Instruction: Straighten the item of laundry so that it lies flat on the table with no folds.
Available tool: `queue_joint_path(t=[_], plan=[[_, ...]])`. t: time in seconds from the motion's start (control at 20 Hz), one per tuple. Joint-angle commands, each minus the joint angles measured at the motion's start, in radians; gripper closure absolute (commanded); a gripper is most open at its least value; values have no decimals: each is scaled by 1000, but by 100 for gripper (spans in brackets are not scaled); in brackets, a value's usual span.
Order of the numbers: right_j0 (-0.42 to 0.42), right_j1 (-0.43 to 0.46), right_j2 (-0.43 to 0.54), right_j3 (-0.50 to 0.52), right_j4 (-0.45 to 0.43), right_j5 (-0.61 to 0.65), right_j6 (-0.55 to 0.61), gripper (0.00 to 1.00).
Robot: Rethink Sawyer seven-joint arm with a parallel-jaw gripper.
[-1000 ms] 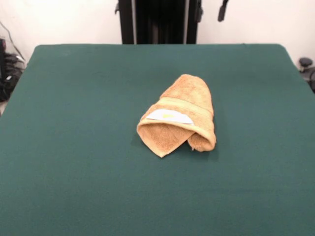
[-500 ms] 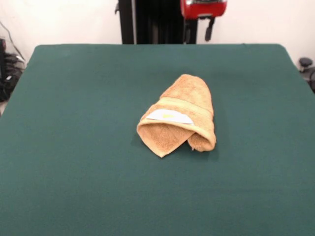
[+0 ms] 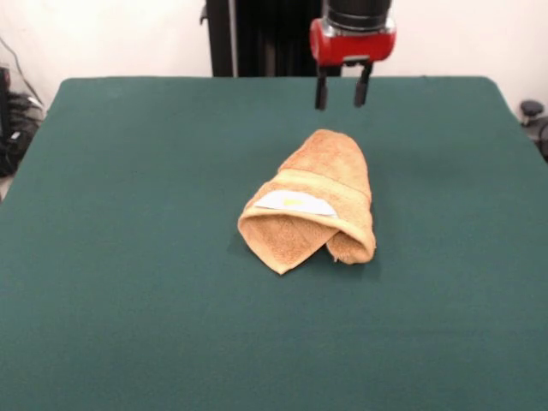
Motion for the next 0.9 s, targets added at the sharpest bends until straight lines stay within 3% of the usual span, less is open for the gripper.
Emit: queue_joint_path(t=[0.05,0.15,0.3,0.65,0.9], plan=[[-5,-43,178,-215,-74,255,-160,0],[-16,-51,191,-211,-67,285,-140,0],[-65,-14,233,-195,-77,228,-116,0],[-93,57,249,-246,-170,176,-105,0],[-119,129,289,-309,-254,226,-187,0]])
